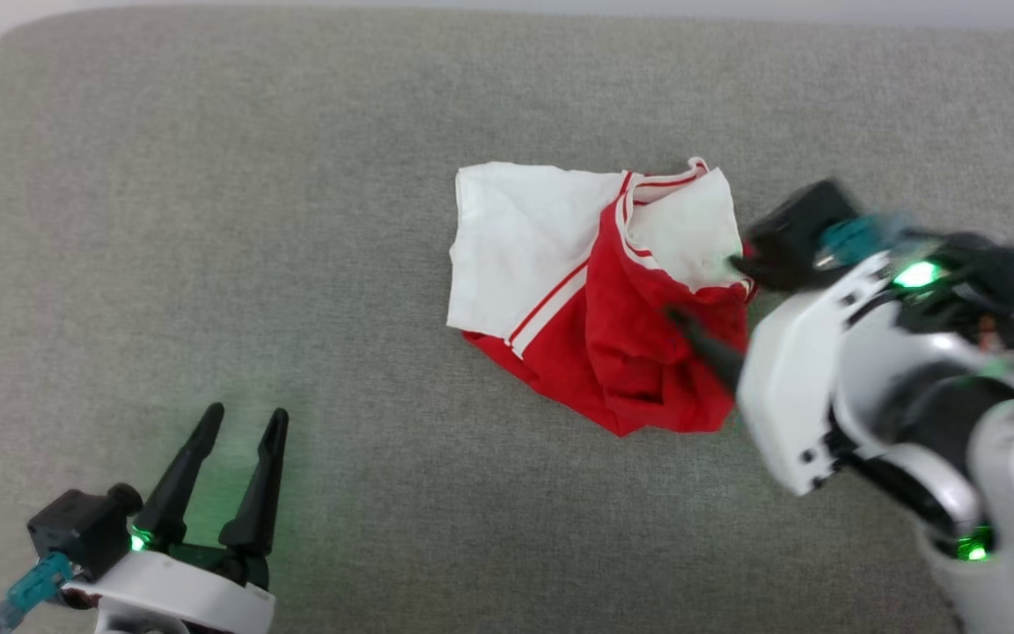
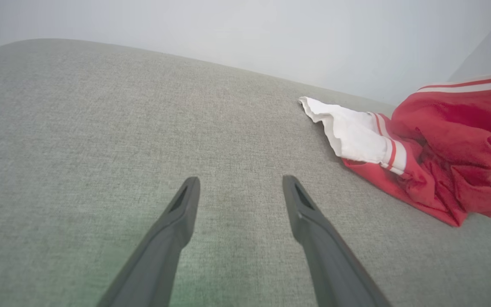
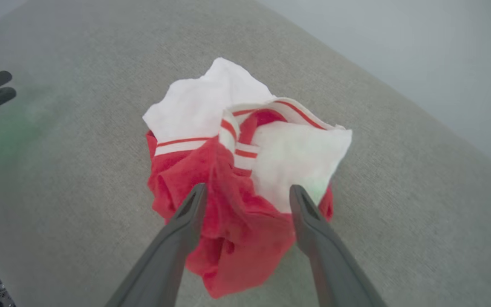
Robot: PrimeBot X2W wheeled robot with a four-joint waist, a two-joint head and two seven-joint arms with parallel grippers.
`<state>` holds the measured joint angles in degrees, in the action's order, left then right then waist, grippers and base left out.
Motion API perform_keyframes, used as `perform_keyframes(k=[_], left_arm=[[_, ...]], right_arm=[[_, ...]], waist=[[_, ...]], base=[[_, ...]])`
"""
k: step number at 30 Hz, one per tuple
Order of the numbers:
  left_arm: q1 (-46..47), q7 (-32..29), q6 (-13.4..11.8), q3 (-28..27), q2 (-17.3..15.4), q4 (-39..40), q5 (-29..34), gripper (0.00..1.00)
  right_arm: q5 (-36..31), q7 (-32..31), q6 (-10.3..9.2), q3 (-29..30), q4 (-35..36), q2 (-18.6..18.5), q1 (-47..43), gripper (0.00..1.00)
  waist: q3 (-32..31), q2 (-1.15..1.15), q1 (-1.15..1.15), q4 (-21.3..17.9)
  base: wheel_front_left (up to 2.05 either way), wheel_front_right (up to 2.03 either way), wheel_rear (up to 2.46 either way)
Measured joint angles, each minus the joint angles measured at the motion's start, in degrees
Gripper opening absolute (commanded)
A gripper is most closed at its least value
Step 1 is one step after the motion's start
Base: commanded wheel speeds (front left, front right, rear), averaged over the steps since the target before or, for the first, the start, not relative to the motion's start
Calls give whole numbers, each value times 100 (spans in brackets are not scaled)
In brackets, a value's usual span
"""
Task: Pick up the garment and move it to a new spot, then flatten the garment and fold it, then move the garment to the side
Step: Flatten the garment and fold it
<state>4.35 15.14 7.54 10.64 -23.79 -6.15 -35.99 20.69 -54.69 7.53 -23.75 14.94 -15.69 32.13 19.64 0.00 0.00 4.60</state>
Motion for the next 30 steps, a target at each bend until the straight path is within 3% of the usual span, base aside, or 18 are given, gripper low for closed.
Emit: perform_keyframes(k=[6, 17, 23, 30], left_arm=[[51, 0, 0, 112, -52, 75, -36, 100], [356, 0, 0, 324, -122, 86, -176, 100], [416, 0, 0, 355, -123, 44, -218, 100], [508, 0, 0, 460, -104, 32, -218, 100]], right_arm=[[58, -889, 0, 793, 377, 19, 219, 100], [-287, -2082, 0, 1725, -528, 732, 1110, 100], [-294, -2572, 0, 1860, -641, 1054, 1217, 100], [-266, -2691, 0, 1781, -613, 1192, 1211, 100]], waist=[[235, 0, 0, -55], [654, 0, 0, 150], [797, 0, 0, 256], [866, 0, 0, 279]], base=[[0, 0, 0], [0, 0, 0], [0, 0, 0], [0, 0, 0]])
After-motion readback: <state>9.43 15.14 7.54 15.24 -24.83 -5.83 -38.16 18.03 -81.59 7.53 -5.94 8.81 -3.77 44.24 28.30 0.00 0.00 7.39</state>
